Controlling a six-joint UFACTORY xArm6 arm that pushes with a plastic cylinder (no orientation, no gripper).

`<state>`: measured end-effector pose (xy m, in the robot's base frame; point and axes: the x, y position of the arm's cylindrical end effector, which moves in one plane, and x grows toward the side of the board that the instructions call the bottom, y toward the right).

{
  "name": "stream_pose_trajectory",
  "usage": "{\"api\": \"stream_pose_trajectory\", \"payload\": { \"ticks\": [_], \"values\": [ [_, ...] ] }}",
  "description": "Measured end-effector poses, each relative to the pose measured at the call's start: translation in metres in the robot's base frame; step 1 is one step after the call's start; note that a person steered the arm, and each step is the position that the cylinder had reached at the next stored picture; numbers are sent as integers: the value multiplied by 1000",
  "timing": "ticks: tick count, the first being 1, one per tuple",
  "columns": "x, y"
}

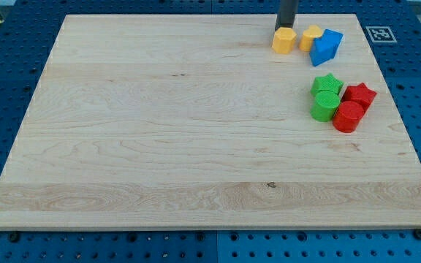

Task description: Slide the yellow hexagon closer to the yellow heart

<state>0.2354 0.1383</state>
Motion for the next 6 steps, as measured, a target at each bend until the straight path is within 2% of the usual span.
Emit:
{"api": "stream_pose_trajectory", "payload": {
  "ticks": [1, 2, 6],
  "values": [
    [-4, -30],
    [27, -46],
    [39, -21]
  ]
}}
